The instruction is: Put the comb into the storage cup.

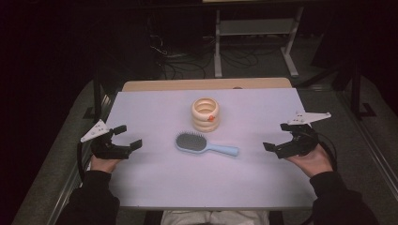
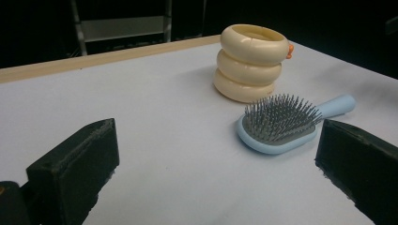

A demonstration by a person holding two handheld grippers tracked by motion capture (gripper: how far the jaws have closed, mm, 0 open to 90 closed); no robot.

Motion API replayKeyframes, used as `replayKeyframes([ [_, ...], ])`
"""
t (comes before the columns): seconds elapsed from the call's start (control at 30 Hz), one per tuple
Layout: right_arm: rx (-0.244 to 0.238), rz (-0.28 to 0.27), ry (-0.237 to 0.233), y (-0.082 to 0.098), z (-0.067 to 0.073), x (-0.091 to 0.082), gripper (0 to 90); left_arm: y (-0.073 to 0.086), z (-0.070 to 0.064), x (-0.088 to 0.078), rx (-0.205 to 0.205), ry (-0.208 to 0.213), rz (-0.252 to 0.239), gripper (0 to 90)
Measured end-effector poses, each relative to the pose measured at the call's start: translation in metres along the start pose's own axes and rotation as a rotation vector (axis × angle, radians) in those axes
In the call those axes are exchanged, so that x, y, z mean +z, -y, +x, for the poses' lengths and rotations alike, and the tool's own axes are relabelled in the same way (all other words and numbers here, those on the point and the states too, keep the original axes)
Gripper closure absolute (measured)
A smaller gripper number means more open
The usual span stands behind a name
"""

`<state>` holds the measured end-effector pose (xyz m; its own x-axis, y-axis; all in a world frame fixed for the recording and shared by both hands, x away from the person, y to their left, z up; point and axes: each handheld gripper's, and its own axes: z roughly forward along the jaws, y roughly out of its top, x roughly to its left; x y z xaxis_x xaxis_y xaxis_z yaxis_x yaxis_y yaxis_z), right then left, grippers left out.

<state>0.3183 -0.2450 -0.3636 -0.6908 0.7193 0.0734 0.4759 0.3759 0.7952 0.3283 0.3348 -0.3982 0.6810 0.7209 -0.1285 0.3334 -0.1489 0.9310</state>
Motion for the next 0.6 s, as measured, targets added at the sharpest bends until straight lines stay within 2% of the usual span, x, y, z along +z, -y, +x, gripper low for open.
replayKeyframes([
  [0.33,-0.044,0.021,0.003,-0.017,0.002,0.005,0.0,0.000,0.000,0.000,0.000,0.008,-0.004,0.0],
  [0.6,-0.075,0.037,-0.021,-0.031,0.006,0.010,0.0,0.000,0.000,-0.001,-0.001,0.009,-0.007,0.0],
])
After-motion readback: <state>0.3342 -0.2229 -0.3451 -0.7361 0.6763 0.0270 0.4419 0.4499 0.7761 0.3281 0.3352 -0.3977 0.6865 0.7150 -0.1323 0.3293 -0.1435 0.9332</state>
